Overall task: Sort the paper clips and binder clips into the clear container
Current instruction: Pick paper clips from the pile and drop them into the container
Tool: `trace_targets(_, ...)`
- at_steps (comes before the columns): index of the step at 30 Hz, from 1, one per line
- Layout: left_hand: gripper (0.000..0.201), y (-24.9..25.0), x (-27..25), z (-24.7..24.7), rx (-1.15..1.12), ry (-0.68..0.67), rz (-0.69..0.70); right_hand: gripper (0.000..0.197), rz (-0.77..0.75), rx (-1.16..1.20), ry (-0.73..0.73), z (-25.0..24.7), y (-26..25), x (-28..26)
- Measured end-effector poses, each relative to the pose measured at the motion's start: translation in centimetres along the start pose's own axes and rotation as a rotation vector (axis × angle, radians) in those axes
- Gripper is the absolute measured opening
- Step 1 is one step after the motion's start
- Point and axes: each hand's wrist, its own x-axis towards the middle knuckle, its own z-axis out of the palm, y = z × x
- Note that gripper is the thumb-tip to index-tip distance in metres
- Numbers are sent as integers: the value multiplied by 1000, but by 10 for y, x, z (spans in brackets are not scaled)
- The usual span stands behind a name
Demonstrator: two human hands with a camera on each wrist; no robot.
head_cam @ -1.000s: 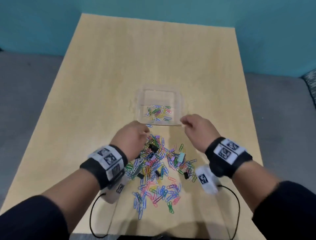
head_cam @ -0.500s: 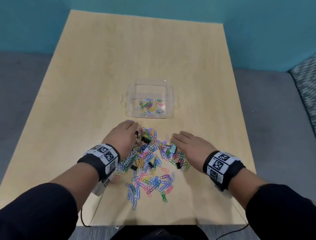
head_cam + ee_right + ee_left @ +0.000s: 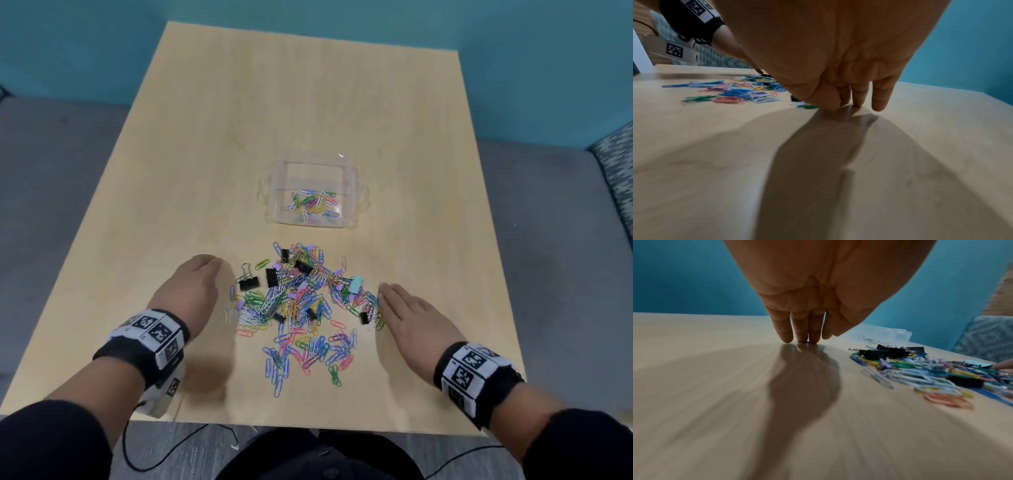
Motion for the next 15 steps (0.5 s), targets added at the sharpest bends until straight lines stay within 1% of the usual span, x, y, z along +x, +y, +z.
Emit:
trace_targets(4, 41, -1, -42, 9, -27, 9, -61, 70, 53, 92, 71, 15, -29, -21)
trace_targets(6, 41, 6, -64, 16, -26, -4, -79, 68, 73, 133, 72, 20, -40, -33)
trace_targets(8, 46, 16, -85, 23, -2, -12, -70, 65, 103, 177, 55, 22, -47, -41)
trace_targets(11, 55, 37, -110, 27, 30, -39, 29, 66, 138, 209, 43, 21, -59, -45)
trace_targets(15, 50, 71, -126, 30, 22, -29, 261, 71, 67, 221, 78, 17, -80, -40)
